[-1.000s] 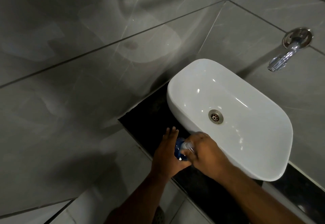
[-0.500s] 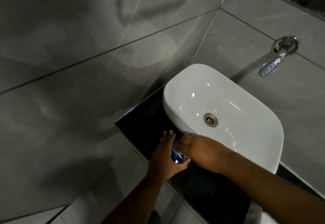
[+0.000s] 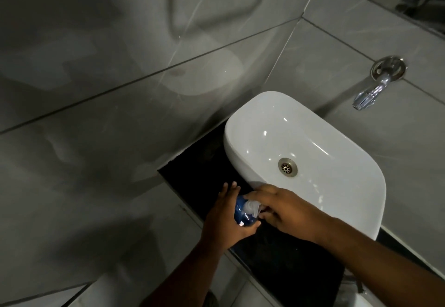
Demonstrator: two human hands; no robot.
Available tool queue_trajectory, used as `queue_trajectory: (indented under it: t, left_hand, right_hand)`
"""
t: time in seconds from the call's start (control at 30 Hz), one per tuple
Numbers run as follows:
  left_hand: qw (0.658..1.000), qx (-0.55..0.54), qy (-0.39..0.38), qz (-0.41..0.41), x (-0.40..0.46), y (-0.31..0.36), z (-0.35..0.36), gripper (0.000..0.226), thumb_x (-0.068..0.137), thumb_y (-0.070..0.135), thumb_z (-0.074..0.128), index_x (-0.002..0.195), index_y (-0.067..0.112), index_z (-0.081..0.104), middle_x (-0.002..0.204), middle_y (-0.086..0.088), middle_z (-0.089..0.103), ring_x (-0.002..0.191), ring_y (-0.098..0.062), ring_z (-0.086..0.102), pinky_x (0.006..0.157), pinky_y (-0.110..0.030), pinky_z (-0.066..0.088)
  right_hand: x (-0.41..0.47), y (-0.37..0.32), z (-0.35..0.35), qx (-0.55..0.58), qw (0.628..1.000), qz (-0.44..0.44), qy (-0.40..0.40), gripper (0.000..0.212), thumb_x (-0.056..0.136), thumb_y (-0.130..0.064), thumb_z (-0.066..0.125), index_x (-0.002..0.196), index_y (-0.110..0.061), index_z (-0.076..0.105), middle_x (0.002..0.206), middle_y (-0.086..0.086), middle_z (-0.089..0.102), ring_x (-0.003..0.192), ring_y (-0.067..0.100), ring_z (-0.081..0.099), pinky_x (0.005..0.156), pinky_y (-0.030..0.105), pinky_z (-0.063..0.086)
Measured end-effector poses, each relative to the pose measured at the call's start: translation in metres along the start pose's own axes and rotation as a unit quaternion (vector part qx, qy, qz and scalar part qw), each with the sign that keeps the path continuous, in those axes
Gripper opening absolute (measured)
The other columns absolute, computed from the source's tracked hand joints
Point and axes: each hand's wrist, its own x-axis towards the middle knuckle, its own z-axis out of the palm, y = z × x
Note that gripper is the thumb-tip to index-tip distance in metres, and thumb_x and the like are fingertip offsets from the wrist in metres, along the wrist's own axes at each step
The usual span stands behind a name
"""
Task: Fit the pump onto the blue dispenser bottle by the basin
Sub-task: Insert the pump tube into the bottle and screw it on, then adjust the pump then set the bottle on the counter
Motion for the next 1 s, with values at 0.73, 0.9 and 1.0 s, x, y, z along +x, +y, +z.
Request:
queue_trajectory:
  t: [0.73, 0.9, 1.0]
  left_hand:
    - [0.995, -0.065, -0.056, -0.051, -0.025, -0.012, -0.03, 0.106, 0.062, 0.056, 0.072, 0.148, 0.035, 0.014, 0.154, 0.015, 0.023, 0.137, 0.002, 0.024, 0.098, 0.003, 0.018]
    - [0.969, -0.211, -0.053, -0.115, -0.023, 0.008, -0.043, 0.069, 0.075, 0.041, 0.045, 0.137, 0.011, 0.046, 0.135, 0.002, 0.051, 0.127, -0.012, 0.048, 0.095, -0.003, 0.032]
    - [0.955, -0.26, -0.05, -0.133, -0.02, 0.019, -0.042, 0.059, 0.079, 0.032, 0.045, 0.132, 0.006, 0.052, 0.126, -0.001, 0.057, 0.116, -0.011, 0.055, 0.095, -0.012, 0.04]
  right_hand:
    - [-0.035, 0.003, 0.086, 0.346, 0.896, 0.245, 0.13, 0.077, 0.079, -0.005, 0.079, 0.146, -0.016, 0.042, 0.124, -0.004, 0.063, 0.105, 0.006, 0.067, 0.089, 0.019, 0.056]
    - [-0.023, -0.011, 0.122, 0.415, 0.828, 0.278, 0.255, 0.082, 0.073, 0.008, 0.08, 0.144, -0.009, 0.044, 0.131, 0.008, 0.061, 0.11, 0.015, 0.066, 0.093, 0.026, 0.055]
    - [-0.012, -0.018, 0.128, 0.41, 0.82, 0.268, 0.296, 0.073, 0.077, 0.004, 0.078, 0.142, -0.009, 0.046, 0.132, 0.006, 0.063, 0.118, 0.013, 0.064, 0.103, 0.033, 0.051]
